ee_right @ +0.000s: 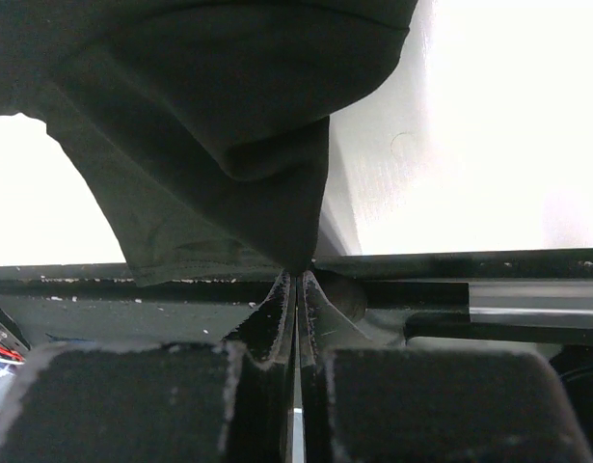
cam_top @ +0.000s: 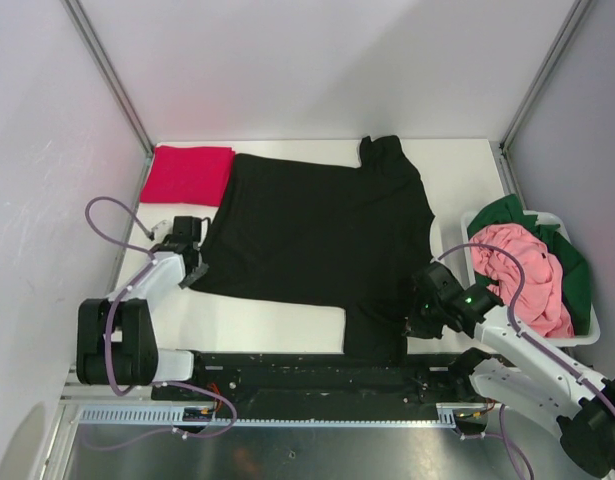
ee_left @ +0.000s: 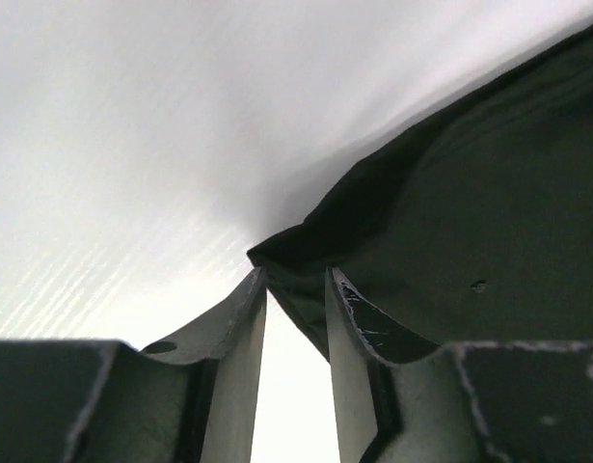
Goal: Fold and stack the t-shirts
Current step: Grap the side of the flattened tshirt closest away from the robot with both arms
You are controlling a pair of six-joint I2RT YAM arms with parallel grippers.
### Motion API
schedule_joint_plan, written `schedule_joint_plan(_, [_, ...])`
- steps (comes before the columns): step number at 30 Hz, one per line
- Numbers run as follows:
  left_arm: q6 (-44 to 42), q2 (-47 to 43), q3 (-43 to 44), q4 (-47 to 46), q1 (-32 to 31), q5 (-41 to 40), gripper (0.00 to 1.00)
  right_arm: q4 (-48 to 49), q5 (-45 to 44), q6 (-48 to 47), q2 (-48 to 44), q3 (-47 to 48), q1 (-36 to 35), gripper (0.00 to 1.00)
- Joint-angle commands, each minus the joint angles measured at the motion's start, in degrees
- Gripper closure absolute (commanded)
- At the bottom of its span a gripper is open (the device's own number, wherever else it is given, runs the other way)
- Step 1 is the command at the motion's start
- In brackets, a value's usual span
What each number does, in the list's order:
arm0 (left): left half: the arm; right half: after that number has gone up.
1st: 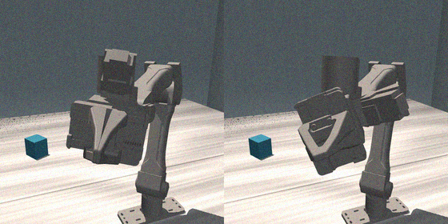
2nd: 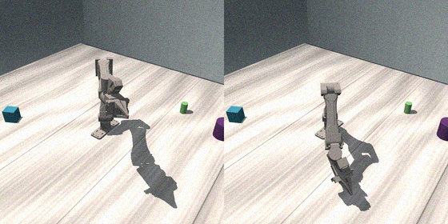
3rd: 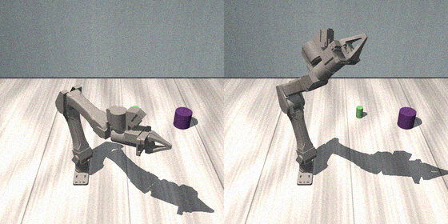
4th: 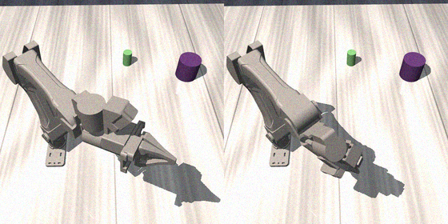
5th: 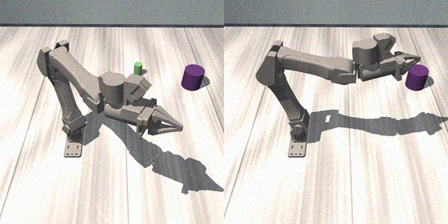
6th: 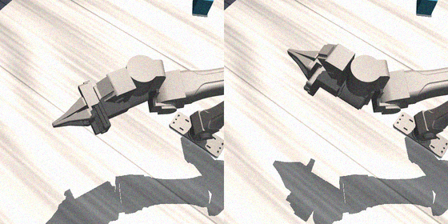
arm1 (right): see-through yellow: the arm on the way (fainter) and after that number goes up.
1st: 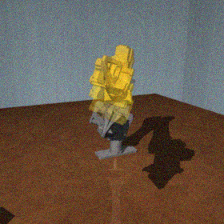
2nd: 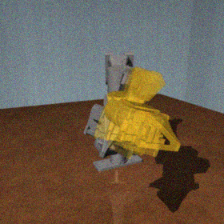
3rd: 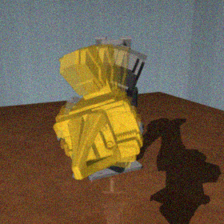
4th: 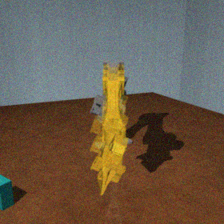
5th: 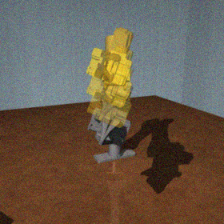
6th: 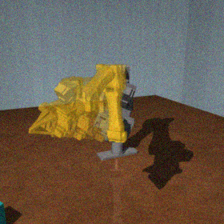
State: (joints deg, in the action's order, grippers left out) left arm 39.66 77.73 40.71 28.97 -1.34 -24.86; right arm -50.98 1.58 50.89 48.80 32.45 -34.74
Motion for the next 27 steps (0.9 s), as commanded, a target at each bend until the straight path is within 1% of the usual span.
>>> schedule_joint_plan(1, [1.04, -3.23, 0.87, 1.4, 1.04, -4.47, 0.64, -0.74, 0.35, -0.2, -1.09, 0.93, 0.25, 1.0])
schedule_joint_plan(8, [1.65, -3.77, 0.1, 1.95, 3.25, -3.77, 0.62, -0.89, 0.52, -0.15, -1.94, 0.42, 0.2, 1.0])
schedule_joint_plan(16, [0.84, 1.13, 2.28, 1.25, 3.78, -0.21, 0.63, -0.67, 0.35, -0.07, -2.77, 0.07, 0.29, 1.0])
schedule_joint_plan(23, [-0.14, -1.52, 0.98, 1.19, 3.78, 0.03, 0.64, 0.26, 0.4, -0.51, -2.47, -0.82, 0.64, 1.0])
schedule_joint_plan(27, [0.53, -1.42, -0.04, 1.11, 3.74, -0.35, 0.6, 1.29, 0.97, -1.11, -1.46, -0.97, 0.73, 1.0])
